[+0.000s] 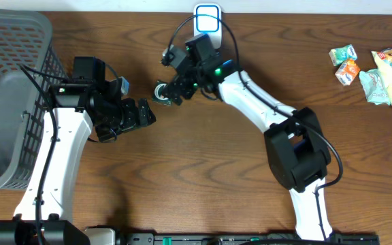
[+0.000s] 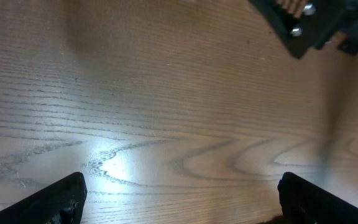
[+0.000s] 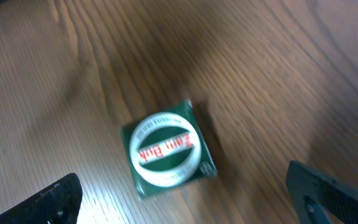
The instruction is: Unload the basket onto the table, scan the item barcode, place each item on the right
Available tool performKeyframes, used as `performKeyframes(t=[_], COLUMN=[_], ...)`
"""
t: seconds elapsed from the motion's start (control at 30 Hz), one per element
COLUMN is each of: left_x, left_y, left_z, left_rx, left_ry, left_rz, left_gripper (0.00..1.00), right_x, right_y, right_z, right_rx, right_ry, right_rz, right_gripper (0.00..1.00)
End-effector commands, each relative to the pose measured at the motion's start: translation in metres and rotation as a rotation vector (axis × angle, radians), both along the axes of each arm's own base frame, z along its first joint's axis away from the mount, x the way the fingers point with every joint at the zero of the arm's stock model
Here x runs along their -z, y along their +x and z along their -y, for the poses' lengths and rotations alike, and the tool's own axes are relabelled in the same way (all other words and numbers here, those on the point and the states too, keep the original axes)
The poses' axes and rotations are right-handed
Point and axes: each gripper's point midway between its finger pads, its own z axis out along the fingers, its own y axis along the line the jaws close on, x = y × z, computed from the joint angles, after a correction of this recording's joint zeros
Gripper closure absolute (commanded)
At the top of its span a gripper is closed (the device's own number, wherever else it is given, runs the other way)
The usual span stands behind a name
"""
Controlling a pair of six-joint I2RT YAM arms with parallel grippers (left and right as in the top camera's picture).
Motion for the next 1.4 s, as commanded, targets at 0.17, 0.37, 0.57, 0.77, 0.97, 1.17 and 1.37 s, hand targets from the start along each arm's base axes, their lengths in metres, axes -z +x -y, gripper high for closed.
performKeyframes(t=[0.17,0.37,0.57,0.77,0.97,1.17,1.37], left_x=[0.002,0.002,0.002,0.002,0.002,0.002,0.002], left_y=[-0.001,-0.001,-0.001,-0.001,-0.001,-0.001,-0.001], left_z=[0.002,0.002,0.002,0.002,0.002,0.002,0.002], left_rx=[0.015,0.015,0.015,0.015,0.015,0.015,0.015], left_ry=[-0.003,-0.003,-0.003,-0.003,-0.003,-0.003,-0.003], left_rz=[-0.006,-0.006,-0.006,-0.006,-0.006,-0.006,-0.006], left_gripper=[0.02,0.02,0.02,0.02,0.02,0.02,0.02], right_x=[0.009,0.011,0.005,0.008,0.018,0.018,0.018], right_y=[0.002,-0.004,-0.022,-0.023,-0.015,-0.014,-0.012], right_z=[-0.005,-0.011,-0.038,-0.041,-0.014,-0.012,-0.010], right_rx=[0.354,0.597,0.575,0.627,0.869,0.915,0.939], right_ry=[0.067,0.161,0.214,0.170,0.116,0.134,0.141], right_rz=[-0.190,-0.363,-0.418,-0.331,-0.271,-0.286,-0.281], right_gripper=[0.01,0.01,0.01,0.29,0.11,0.10,0.12])
